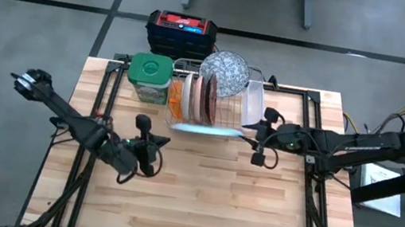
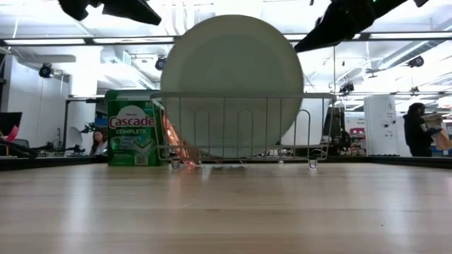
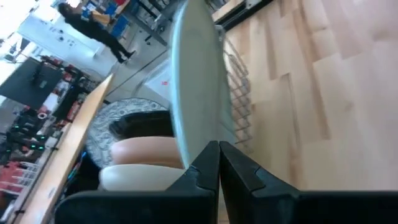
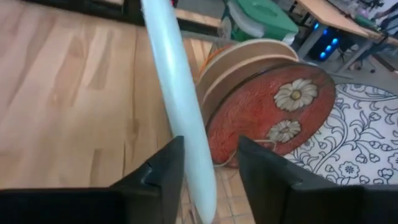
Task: Sort dishes
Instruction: Put the blue plate in the dishwasher rack
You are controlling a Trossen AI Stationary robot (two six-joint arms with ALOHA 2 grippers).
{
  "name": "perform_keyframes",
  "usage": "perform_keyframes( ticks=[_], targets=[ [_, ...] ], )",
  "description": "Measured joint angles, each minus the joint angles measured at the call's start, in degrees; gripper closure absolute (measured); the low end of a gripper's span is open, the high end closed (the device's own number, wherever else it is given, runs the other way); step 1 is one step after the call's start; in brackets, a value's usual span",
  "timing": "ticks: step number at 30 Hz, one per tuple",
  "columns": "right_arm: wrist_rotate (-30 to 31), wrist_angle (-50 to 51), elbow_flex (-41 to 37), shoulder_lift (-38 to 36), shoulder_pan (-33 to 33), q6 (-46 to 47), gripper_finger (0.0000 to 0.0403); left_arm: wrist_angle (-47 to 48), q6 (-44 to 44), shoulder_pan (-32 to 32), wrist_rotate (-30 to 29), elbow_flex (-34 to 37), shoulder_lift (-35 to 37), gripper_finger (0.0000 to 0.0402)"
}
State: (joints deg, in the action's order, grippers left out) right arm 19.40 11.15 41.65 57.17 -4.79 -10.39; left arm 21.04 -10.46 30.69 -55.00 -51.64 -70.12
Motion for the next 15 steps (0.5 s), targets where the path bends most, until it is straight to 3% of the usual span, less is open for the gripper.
perform_keyframes(
  ticks=[6,15],
  targets=[
    [0.0,-1.68,0.2,4.02,2.13,-0.13,0.0219,-0.02,-5.09,-2.13,0.1,0.0,2.12,0.0401],
    [-3.83,-8.42,0.22,9.03,4.97,-1.3,0.0208,0.04,-5.93,-2.98,0.11,0.0,3.13,0.0401]
  ],
)
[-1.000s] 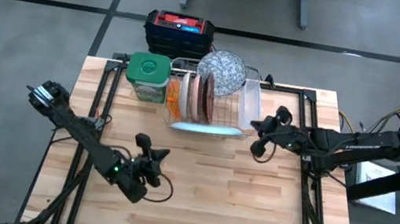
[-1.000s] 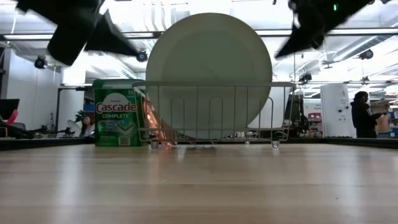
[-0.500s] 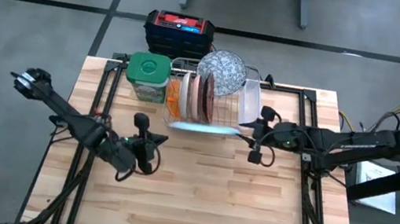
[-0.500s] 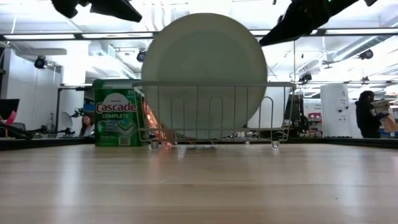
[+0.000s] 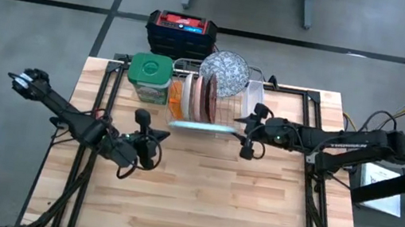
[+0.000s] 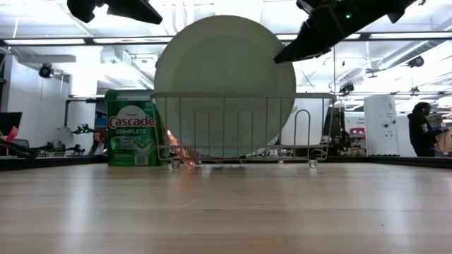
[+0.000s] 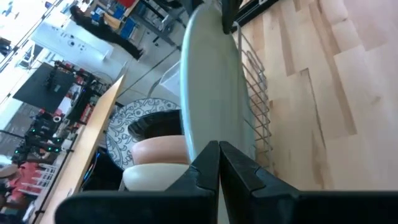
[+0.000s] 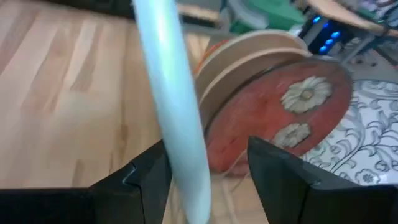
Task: Sort dishes
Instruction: Put the blue plate in the dishwasher rack, then return to Home Position
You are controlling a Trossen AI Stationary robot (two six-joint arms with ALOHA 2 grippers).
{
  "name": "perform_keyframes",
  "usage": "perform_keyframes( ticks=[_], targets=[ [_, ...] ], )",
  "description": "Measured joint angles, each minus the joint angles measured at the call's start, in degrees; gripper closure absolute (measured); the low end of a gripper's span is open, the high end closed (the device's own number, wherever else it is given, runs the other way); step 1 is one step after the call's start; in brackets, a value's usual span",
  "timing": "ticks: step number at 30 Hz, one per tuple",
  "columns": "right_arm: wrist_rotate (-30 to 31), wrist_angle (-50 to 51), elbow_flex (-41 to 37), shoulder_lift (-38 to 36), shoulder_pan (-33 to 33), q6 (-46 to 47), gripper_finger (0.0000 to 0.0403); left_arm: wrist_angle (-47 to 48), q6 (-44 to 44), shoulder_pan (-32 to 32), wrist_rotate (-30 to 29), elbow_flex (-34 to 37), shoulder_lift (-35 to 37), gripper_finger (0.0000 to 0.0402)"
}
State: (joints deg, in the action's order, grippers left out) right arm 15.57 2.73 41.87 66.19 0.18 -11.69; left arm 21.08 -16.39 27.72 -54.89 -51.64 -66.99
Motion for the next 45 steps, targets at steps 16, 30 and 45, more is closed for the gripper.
perform_keyframes(
  ticks=[16,30,45],
  targets=[
    [0.44,3.84,0.02,-2.9,3.15,6.13,0.0203,1.51,0.93,-1.74,0.02,0.02,-0.14,0.0401],
    [-1.06,7.54,0.02,-7.96,1.46,10.05,0.0165,3.79,4.14,-1.74,2.11,0.02,-0.1,0.0401],
    [-0.98,16.66,-1.26,-19.01,-1.13,11.36,0.0184,-0.69,3.54,-1.63,19.87,1.3,0.0,0.0401]
  ],
)
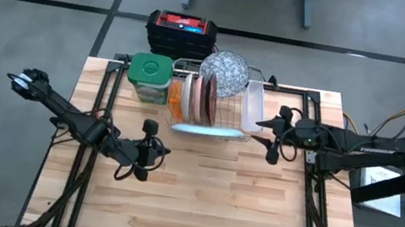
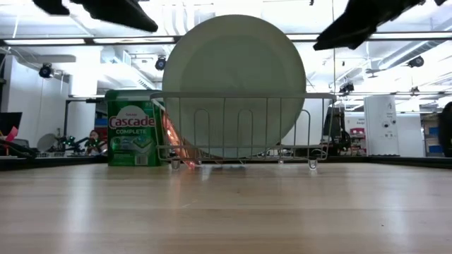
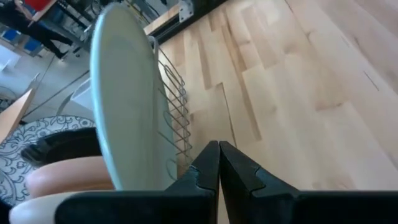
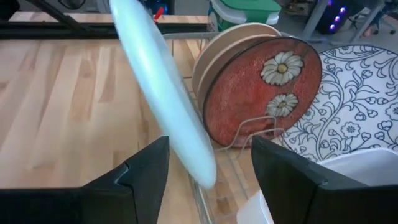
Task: Sort dishes
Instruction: Return to Home Position
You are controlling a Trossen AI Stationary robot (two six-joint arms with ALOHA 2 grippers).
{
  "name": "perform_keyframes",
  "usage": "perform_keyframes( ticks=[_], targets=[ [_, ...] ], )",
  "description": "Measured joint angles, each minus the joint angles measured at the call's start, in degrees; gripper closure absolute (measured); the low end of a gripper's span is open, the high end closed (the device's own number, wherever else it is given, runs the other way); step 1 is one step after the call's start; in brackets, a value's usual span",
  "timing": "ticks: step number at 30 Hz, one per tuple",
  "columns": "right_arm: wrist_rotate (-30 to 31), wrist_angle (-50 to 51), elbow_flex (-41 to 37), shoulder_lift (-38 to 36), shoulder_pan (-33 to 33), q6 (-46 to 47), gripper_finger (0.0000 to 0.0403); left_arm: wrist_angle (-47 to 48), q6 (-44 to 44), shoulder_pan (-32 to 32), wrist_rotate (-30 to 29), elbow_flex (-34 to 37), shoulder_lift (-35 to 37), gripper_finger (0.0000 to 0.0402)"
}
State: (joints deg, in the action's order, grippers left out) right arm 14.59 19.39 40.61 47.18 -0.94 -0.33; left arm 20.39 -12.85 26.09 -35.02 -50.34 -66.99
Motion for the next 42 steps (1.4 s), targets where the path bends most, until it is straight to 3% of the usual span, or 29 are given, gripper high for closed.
perform_keyframes(
  ticks=[8,11,16,18,22,26,29,34,42],
  targets=[
    [0.37,-2.05,-7.6,-6.32,-2.63,-2.43,0.0223,-14.14,-0.17,1.68,0.15,11.71,4.34,0.0401],
    [0.31,-7.09,-11.48,-8.44,-4.21,-3.82,0.0245,-21.37,-1.43,2.69,0.11,16.58,7.06,0.0401],
    [-0.57,-20.72,-15.95,-9.64,-5.3,-14.24,0.0293,-36.45,-15.3,0.0,0.93,23.62,11.11,0.0401],
    [-2.6,-24.25,-15.95,-9.76,-4.56,-18.02,0.0314,-36.82,-18.29,-3.26,4.68,24.7,13.71,0.0401],
    [-9.18,-24.64,-15.9,-11.86,-3.83,-22.6,0.0354,-33.15,-18.15,-11.8,18.56,26.88,20.31,0.0401],
    [-10.63,-21.87,-17.17,-17.34,-3.81,-22.71,0.0383,-31.8,-17.7,-17.98,31.05,30.58,27.78,0.0401],
    [-11.95,-18.62,-18.99,-22.24,-3.81,-21.72,0.0397,-31.53,-17.74,-19.88,31.01,33.87,32.89,0.0401],
    [-13.13,-18.3,-24.49,-31.47,-3.79,-19.63,0.0401,-31.55,-14.73,-22.47,25.22,38.91,39.06,0.0401],
    [-13.1,-17.84,-33.5,-45.96,-3.79,-16.95,0.0402,-32.23,-10.73,-26.25,24.53,44.64,42.46,0.0401]
  ],
)
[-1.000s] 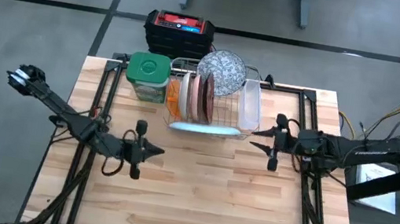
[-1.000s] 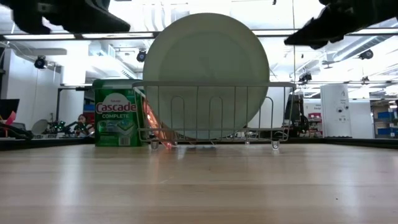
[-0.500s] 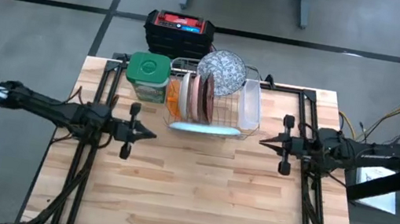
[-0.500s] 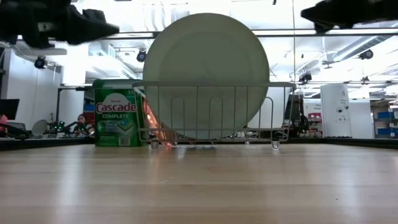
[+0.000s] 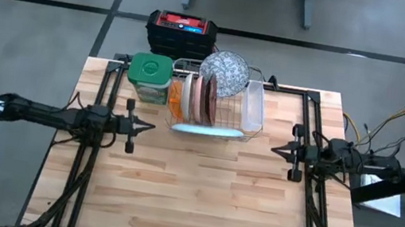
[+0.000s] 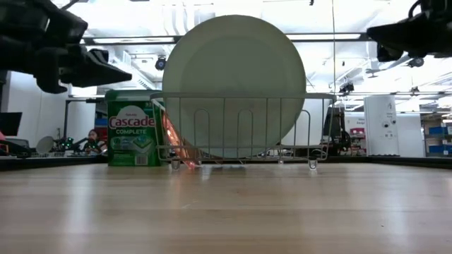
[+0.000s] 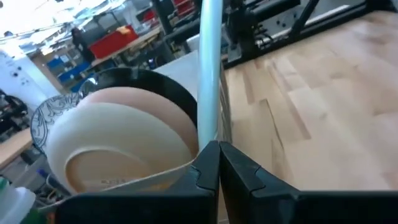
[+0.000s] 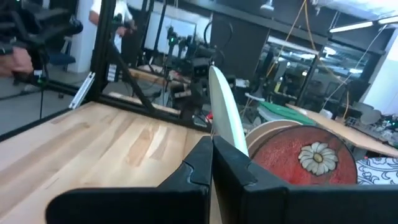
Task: Sort dishes
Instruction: Return to Home Position
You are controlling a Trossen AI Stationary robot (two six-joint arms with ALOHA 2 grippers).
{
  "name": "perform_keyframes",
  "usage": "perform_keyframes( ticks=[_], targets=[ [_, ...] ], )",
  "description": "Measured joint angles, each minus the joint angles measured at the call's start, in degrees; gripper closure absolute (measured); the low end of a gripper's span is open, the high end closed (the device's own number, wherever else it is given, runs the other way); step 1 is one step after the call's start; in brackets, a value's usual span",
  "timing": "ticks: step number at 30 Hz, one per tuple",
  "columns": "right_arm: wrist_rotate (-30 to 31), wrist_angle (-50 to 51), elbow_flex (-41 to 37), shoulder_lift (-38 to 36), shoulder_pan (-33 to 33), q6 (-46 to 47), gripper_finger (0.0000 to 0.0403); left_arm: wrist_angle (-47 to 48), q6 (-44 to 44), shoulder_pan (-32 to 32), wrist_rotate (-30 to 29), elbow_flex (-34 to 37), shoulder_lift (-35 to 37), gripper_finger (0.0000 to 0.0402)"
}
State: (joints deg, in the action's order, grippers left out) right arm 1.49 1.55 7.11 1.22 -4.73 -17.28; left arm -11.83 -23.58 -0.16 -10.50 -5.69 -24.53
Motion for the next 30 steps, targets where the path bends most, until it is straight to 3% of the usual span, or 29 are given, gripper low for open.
perform_keyframes(
  ticks=[7,13,15,20,22,24,26,30],
  targets=[
    [0.03,-0.28,-3.94,-0.67,0.0,0.33,0.0402,-1.8,-1.41,-1.66,2.92,1.86,2.22,0.0401],
    [0.0,-1.09,-5.9,-1.13,0.02,0.71,0.0403,-2.41,-1.99,-4.69,-2.81,2.23,4.4,0.0401],
    [0.03,-0.94,-5.92,-1.17,0.02,0.37,0.0403,-3.34,-2.07,-5.77,-9.51,2.25,5.22,0.0401],
    [0.05,-0.88,-5.94,-0.71,0.04,-2.32,0.0403,-9.03,-4.91,-9.39,-45.16,2.34,4.87,0.0401],
    [0.07,-0.95,-5.94,-0.72,0.03,-3.38,0.0403,-13.03,-6.48,-12.2,-53.69,2.47,4.75,0.0401],
    [0.09,-0.86,-5.94,-0.69,0.02,-4.09,0.0403,-19.04,-8.4,-16.65,-53.82,2.47,4.77,0.0401],
    [0.09,-0.91,-5.94,-0.69,0.04,-4.45,0.0403,-22.2,-11.4,-22.71,-48.92,2.47,4.76,0.0401],
    [0.17,-0.9,-5.94,-0.49,0.03,-4.75,0.0403,-20.98,-9.59,-35.52,-42.63,2.49,4.57,0.0401]
  ],
)
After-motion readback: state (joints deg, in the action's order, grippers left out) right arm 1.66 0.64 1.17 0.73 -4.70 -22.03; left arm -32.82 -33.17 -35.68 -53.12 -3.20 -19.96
